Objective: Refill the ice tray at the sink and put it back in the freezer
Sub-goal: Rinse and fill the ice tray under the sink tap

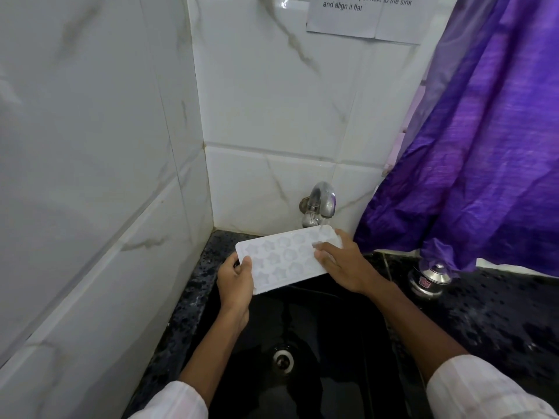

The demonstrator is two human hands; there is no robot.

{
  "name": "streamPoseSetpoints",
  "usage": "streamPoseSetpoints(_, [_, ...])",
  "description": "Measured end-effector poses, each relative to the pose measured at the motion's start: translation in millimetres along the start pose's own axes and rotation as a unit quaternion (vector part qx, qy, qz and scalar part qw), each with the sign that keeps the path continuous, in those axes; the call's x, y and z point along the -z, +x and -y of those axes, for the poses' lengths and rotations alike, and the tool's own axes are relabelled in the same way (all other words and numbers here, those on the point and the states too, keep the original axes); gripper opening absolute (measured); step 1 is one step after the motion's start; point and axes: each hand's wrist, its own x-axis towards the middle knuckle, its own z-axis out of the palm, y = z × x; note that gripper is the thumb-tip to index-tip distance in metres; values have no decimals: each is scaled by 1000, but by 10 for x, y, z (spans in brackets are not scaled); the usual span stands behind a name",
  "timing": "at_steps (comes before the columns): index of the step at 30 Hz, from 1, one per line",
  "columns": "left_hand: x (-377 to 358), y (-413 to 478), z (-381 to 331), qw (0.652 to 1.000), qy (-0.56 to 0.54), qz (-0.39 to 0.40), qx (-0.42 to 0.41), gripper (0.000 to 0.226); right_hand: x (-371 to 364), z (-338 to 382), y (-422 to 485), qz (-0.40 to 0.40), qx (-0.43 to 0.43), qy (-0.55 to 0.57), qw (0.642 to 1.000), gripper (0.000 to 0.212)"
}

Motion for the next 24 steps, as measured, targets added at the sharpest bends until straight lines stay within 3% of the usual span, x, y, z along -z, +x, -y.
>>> streamPoseSetpoints(24, [76,85,69,1000,16,2,4,23,-21,2,37,-26,-8,3,1000,35])
